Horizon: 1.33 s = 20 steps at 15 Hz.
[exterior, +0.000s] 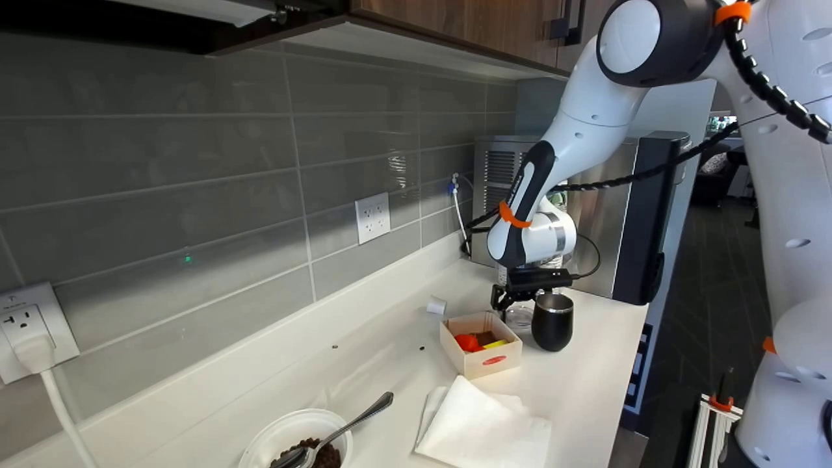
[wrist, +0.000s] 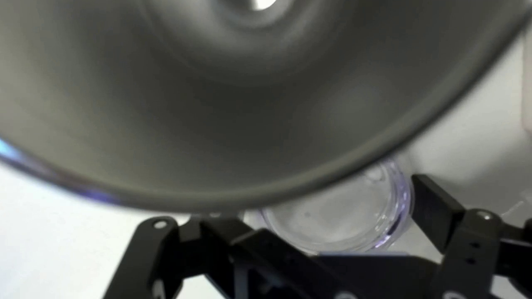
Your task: Put the clear lid on the black thermos.
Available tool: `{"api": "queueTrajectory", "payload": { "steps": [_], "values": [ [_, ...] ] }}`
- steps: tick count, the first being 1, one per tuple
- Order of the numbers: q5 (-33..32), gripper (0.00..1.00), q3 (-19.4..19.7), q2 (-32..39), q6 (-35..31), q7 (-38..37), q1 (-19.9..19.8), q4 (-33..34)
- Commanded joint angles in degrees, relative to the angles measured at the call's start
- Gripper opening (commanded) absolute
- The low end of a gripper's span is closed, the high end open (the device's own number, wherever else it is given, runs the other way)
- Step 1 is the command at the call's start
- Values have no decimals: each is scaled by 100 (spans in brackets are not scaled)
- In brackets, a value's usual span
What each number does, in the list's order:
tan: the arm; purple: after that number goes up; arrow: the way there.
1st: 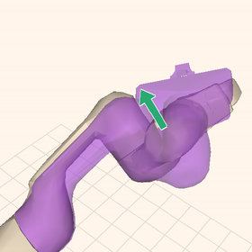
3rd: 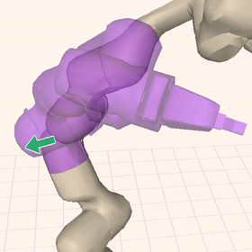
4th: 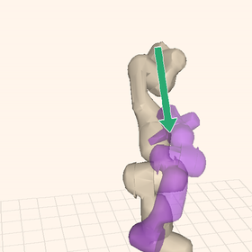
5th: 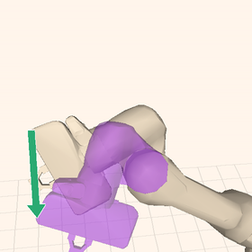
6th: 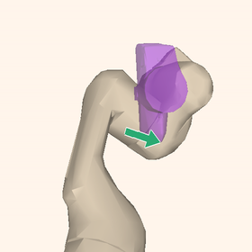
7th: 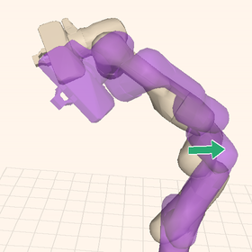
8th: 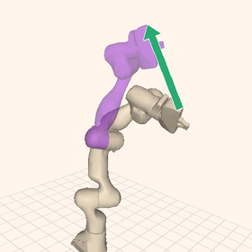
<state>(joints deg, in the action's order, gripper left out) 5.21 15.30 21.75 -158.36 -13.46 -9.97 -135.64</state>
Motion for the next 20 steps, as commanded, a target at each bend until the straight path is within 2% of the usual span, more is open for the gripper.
{"api": "queueTrajectory", "payload": {
  "steps": [1,2,3,9,20],
  "values": [
    [78,74,-109,58,-326,137,-67,-51],
    [96,66,-136,55,-380,159,-74,-51],
    [100,64,-145,56,-435,163,-76,-52],
    [-5,64,-57,-182,-292,169,-42,-95],
    [-15,64,-77,-1283,278,254,-63,-351]
  ]
}}
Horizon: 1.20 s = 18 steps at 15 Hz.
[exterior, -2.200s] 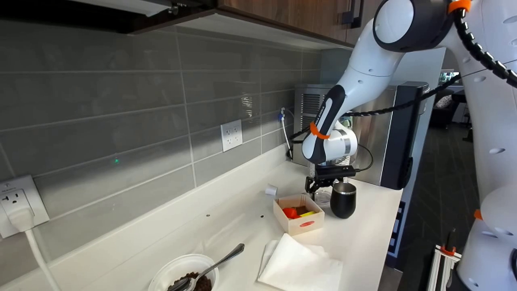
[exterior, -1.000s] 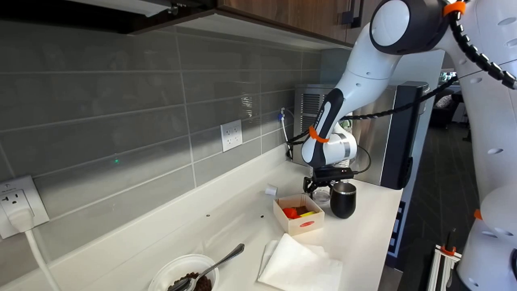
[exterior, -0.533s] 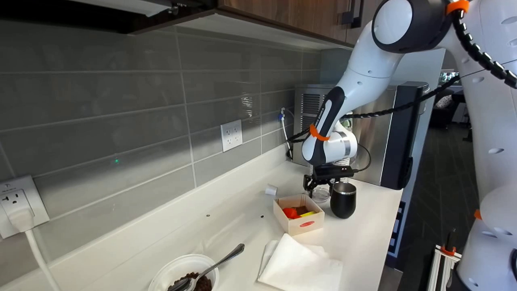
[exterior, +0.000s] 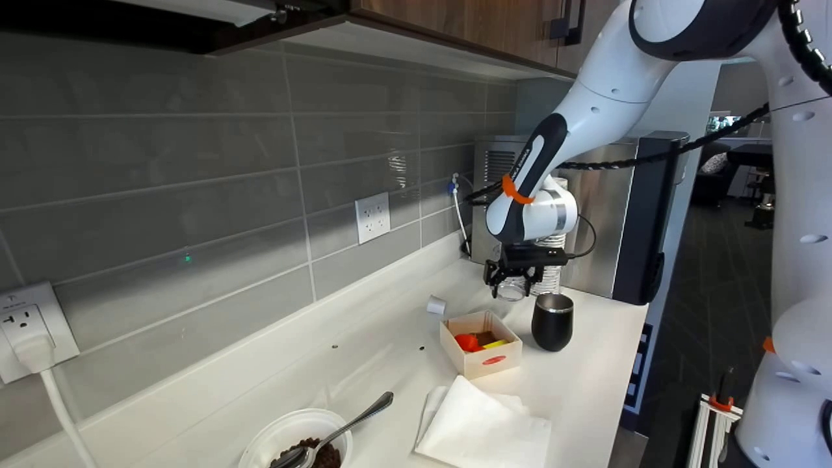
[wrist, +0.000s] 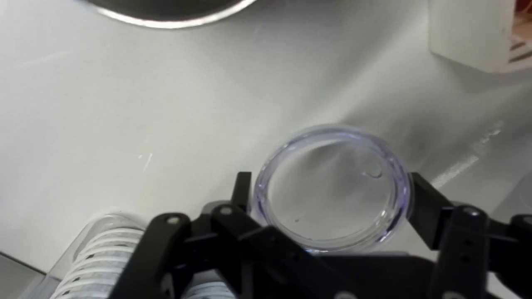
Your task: Put the clear lid on the black thermos.
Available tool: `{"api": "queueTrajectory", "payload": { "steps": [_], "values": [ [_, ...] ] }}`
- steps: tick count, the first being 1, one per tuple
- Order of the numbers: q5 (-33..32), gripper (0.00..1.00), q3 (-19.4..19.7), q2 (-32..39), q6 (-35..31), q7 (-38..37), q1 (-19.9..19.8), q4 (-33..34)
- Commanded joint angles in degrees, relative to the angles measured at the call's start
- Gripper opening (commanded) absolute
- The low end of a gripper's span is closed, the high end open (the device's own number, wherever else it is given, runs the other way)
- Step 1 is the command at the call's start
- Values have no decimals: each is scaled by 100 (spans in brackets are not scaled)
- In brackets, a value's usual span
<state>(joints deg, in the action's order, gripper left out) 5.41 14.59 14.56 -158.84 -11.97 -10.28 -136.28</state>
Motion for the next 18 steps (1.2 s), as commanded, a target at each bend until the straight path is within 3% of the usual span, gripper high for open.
{"api": "queueTrajectory", "payload": {
  "steps": [1,8,18],
  "values": [
    [-57,64,-1,-738,435,85,-21,-373],
    [-504,64,-14,-1798,1068,-151,-51,-889],
    [-1221,64,-319,-2935,2036,-618,-371,-1627]
  ]
}}
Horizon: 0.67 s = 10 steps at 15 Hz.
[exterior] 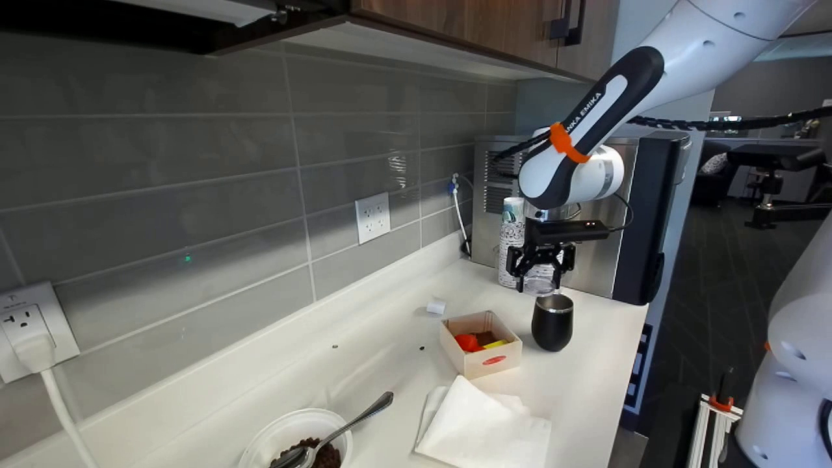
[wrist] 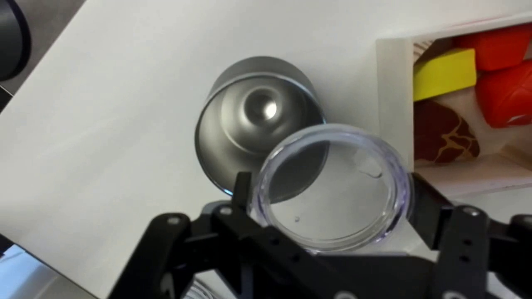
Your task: Put the clear lid on the black thermos.
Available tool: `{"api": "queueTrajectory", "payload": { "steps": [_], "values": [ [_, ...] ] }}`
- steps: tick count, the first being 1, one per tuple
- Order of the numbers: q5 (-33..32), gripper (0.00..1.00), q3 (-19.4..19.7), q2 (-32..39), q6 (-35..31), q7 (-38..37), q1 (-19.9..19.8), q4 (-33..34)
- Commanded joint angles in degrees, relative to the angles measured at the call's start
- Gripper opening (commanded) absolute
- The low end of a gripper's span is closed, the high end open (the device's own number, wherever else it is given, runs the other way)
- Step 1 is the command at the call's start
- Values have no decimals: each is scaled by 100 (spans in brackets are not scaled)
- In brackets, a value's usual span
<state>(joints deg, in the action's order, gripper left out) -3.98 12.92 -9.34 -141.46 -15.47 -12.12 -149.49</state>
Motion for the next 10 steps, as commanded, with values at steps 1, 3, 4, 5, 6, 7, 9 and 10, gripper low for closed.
{"api": "queueTrajectory", "payload": {
  "steps": [1,3,4,5,6,7,9,10],
  "values": [
    [-331,64,-187,-630,352,-315,-233,-352],
    [-383,64,-235,-759,479,-360,-322,-423],
    [-395,64,-252,-818,502,-377,-365,-476],
    [-413,64,-263,-859,524,-390,-414,-509],
    [-415,64,-268,-893,531,-395,-458,-537],
    [-421,64,-266,-910,513,-396,-509,-568],
    [-398,64,-254,-926,478,-373,-586,-618],
    [-388,64,-246,-924,445,-363,-621,-636]
  ]
}}
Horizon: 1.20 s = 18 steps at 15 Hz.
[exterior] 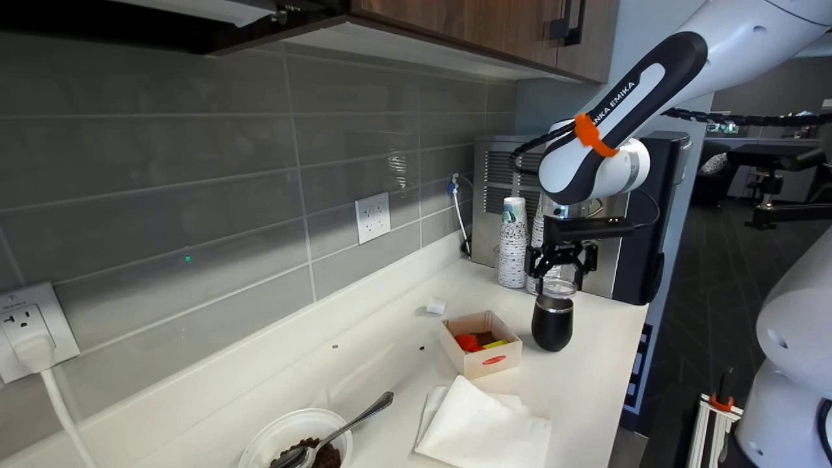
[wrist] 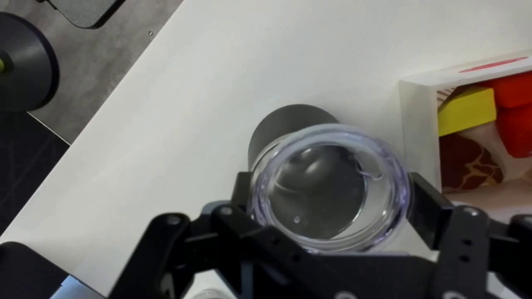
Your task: Put the clear lid on the black thermos.
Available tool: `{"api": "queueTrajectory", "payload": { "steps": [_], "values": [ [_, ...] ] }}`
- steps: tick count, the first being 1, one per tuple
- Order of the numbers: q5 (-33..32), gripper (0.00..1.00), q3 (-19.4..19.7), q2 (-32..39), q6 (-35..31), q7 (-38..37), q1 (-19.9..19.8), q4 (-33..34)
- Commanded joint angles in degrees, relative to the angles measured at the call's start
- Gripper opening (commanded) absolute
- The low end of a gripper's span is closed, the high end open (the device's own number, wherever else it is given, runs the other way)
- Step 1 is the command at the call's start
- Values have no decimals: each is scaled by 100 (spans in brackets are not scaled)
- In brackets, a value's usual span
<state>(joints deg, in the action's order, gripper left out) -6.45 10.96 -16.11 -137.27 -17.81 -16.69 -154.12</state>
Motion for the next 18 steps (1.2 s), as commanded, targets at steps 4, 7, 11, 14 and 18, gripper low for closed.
{"api": "queueTrajectory", "payload": {
  "steps": [4,7,11,14,18],
  "values": [
    [-146,64,-62,-174,-130,-150,-253,-225],
    [-120,64,-85,-107,-294,-158,-242,-219],
    [-154,64,-162,54,-559,-242,-238,-190],
    [-185,64,-199,160,-675,-319,-250,-183],
    [-276,64,-187,272,-763,-400,-284,-168]
  ]
}}
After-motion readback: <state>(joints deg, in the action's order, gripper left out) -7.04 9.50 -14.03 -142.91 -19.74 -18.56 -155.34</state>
